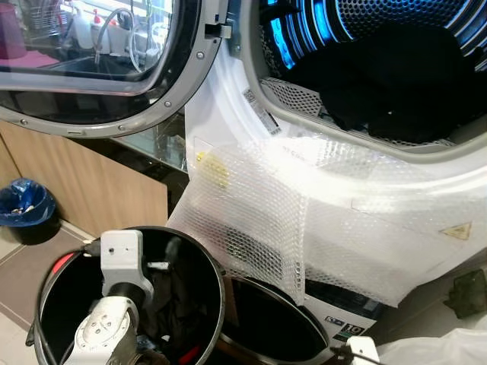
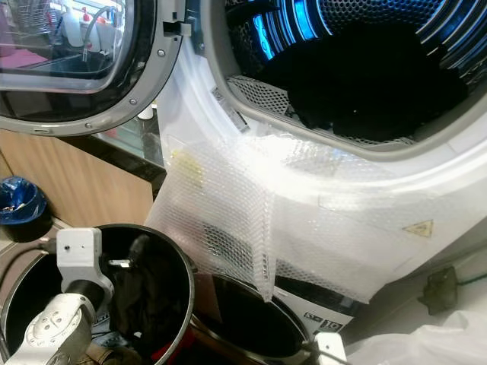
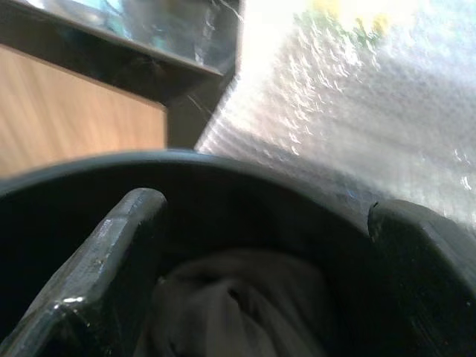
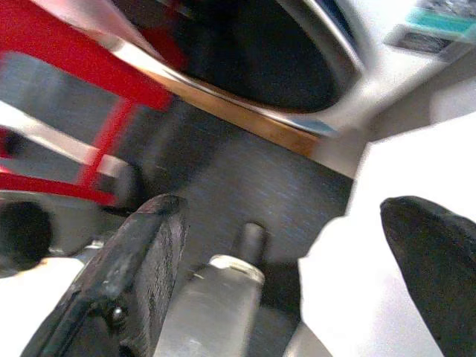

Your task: Clothes washing

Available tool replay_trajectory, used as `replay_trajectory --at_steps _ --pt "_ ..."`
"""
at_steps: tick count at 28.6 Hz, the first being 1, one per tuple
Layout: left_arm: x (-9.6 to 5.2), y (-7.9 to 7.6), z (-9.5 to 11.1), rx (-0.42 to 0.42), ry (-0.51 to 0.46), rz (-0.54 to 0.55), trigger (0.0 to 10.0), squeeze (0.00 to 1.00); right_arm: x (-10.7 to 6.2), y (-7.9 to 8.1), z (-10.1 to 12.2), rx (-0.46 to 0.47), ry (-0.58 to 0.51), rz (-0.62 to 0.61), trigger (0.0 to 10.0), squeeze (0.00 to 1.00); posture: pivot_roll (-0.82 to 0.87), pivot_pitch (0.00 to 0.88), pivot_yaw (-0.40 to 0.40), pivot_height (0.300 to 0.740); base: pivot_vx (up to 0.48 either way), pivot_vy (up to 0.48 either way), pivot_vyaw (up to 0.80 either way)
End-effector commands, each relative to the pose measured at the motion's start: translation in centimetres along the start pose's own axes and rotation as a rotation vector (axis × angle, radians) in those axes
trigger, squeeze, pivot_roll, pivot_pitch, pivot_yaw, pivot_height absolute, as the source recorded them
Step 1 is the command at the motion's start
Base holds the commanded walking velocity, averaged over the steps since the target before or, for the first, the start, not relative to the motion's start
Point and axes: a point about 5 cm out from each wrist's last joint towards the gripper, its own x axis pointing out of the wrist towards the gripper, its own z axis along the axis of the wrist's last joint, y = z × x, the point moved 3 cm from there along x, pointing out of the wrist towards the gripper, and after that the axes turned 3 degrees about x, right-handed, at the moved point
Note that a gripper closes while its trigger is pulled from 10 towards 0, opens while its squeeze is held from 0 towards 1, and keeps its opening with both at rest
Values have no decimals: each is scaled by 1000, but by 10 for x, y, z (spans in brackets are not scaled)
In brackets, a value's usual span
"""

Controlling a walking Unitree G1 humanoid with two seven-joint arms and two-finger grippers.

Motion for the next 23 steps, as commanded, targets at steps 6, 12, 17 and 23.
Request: replay_trajectory --at_steps 6,12,17,23 --pt "14 11 -26 -54 159 -18 10000 1000 2 -8 -18 30 12 -106 10000 0 55 44 -137 740 0 0 0" --pt "13 16 -40 -39 272 40 10000 1000 -1 -21 -19 92 -8 -138 10000 0 25 30 -133 740 0 0 0" --pt "18 12 -65 -101 360 43 10000 1000 -4 -31 -18 77 -11 -167 10000 0 6 16 -146 740 0 0 0" --pt "30 8 -79 -112 394 62 10000 1000 -8 -42 -12 78 -25 -193 10000 0 -22 7 -176 740 0 0 0"
